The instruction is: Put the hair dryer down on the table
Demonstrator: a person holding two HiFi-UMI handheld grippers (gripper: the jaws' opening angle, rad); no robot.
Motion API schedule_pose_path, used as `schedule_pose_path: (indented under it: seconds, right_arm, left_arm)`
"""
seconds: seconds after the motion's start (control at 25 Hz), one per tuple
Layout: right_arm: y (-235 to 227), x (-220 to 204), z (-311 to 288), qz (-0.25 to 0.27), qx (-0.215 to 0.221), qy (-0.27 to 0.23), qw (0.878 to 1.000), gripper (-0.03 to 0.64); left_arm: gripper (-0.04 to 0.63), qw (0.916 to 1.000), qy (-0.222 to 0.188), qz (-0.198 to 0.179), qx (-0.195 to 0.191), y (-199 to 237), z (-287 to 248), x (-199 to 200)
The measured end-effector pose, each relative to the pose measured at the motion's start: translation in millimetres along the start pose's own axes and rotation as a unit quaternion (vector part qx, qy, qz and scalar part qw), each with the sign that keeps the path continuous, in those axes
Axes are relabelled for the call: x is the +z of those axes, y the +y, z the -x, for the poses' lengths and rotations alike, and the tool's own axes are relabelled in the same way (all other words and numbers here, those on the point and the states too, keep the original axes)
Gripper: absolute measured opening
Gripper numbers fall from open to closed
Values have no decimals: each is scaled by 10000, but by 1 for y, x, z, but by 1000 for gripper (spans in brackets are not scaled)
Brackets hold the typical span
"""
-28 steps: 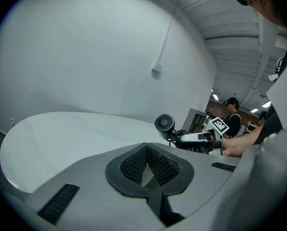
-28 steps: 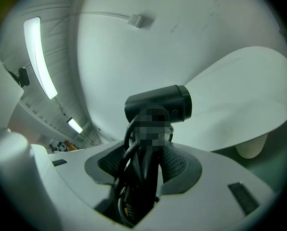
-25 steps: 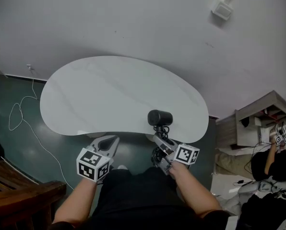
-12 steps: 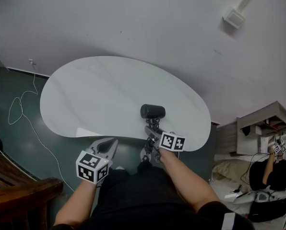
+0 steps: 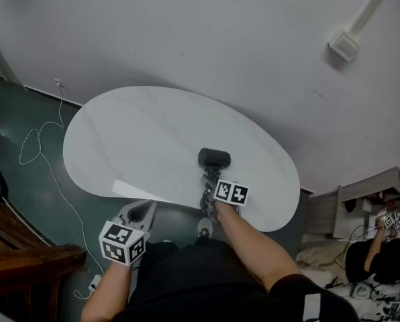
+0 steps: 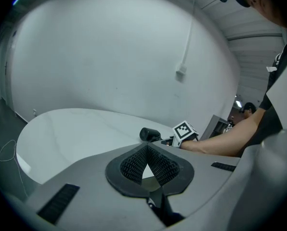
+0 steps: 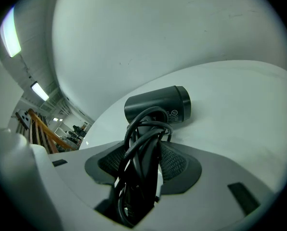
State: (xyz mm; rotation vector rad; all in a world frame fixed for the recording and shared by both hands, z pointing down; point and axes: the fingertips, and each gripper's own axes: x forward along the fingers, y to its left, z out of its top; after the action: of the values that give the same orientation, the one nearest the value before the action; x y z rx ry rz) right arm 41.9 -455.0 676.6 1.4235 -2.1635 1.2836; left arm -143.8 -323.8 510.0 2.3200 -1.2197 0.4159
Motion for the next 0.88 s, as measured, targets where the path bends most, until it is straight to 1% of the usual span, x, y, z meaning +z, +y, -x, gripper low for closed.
schedule_pose_path:
  seconds: [0.16, 0.28, 0.52, 0.8, 0.88]
  right_arm:
    - [-3, 5, -14, 63, -219, 42, 9997, 199]
    - [-3, 9, -20, 31, -252, 21, 9997, 201]
    - [3, -4, -32, 397, -132, 310, 9986, 215]
    - [7, -6, -36, 681, 123, 604, 9958, 233]
    - [9, -8, -35, 674, 190, 662, 9953, 239]
  left_arm:
    - [11, 9998, 17, 92, 176, 2, 3, 2]
    - [11, 9995, 2, 150, 267, 4, 2, 4]
    - [11, 9990, 46, 272, 348, 10, 1, -3]
    - [11, 9994, 92, 263, 215, 6, -8, -3]
    - [11, 9996, 88, 232, 160, 4, -11, -1]
